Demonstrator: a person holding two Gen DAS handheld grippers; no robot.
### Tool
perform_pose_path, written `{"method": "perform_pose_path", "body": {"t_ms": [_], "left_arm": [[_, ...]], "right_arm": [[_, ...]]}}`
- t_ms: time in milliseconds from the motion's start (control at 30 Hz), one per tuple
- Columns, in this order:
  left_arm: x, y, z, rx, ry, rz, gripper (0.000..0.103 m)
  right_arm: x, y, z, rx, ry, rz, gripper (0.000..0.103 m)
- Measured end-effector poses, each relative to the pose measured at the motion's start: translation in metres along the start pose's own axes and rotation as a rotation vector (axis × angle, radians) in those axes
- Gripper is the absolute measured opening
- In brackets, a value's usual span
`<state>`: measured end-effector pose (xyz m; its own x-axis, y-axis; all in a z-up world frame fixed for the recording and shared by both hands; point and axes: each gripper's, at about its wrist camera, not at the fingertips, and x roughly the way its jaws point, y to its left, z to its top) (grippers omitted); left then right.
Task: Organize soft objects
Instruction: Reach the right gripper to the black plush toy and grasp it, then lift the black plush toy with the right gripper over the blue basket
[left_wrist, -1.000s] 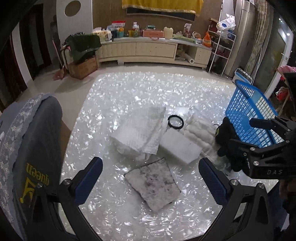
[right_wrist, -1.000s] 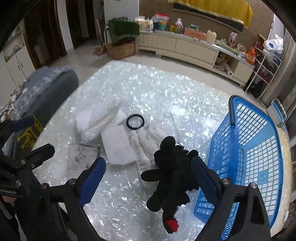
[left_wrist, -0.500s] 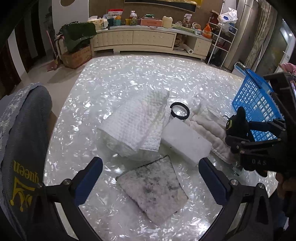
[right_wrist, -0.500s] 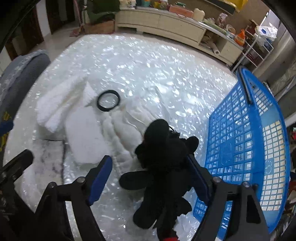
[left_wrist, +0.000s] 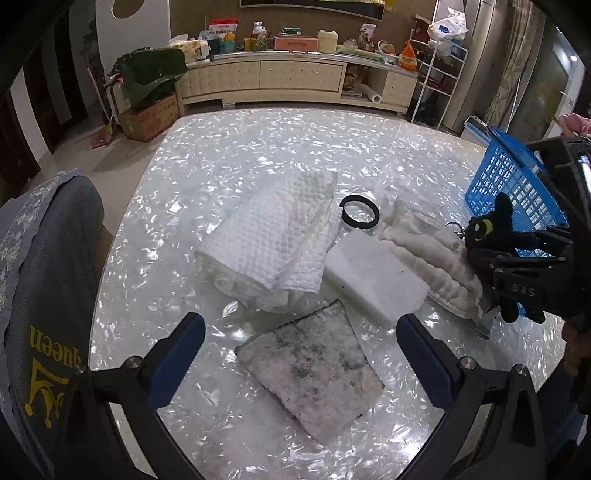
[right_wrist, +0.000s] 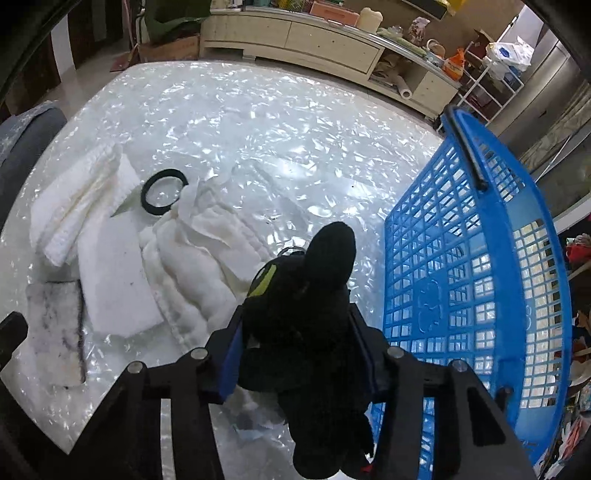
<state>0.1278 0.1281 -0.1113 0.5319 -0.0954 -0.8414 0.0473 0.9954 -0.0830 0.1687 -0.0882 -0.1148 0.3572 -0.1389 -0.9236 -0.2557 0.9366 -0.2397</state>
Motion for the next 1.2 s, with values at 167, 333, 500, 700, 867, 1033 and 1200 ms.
{"method": "perform_pose_path", "body": {"t_ms": [167, 333, 500, 700, 867, 1033, 1200], "left_arm": [[-0.01, 0.002, -0.003, -0.01, -0.028, -0.003, 0.103], [-0.024, 0.002, -0.005, -0.023, -0.035, -0.007, 0.103], [-0.035, -0.001, -0.008, -0.023, -0.032, 0.008, 0.103], [-0.042, -0.013, -0.011, 0.019, -0.012, 0.046, 0.103], [-0.051, -0.018, -0.009, 0.008, -0.014, 0.051, 0.103], [-0.055, -0.024, -0.005, 0.007, -0.018, 0.057, 0.103], [-0.053, -0.03, -0.006, 0.037, -0.008, 0.064, 0.103]], "right_arm": [[-0.026, 0.001, -0.01, -0.014, -0.062, 0.024, 0.048], [-0.054, -0.001, -0.015, -0.036, -0.113, 0.076, 0.048], [-0.079, -0.004, -0.02, -0.048, -0.142, 0.152, 0.048], [-0.096, -0.023, -0.022, -0.029, -0.159, 0.256, 0.048], [-0.116, -0.045, -0.027, -0.025, -0.187, 0.273, 0.048], [-0.128, -0.074, -0.028, 0.003, -0.233, 0.281, 0.048], [-0.135, -0.107, -0.03, 0.055, -0.254, 0.295, 0.048]]}}
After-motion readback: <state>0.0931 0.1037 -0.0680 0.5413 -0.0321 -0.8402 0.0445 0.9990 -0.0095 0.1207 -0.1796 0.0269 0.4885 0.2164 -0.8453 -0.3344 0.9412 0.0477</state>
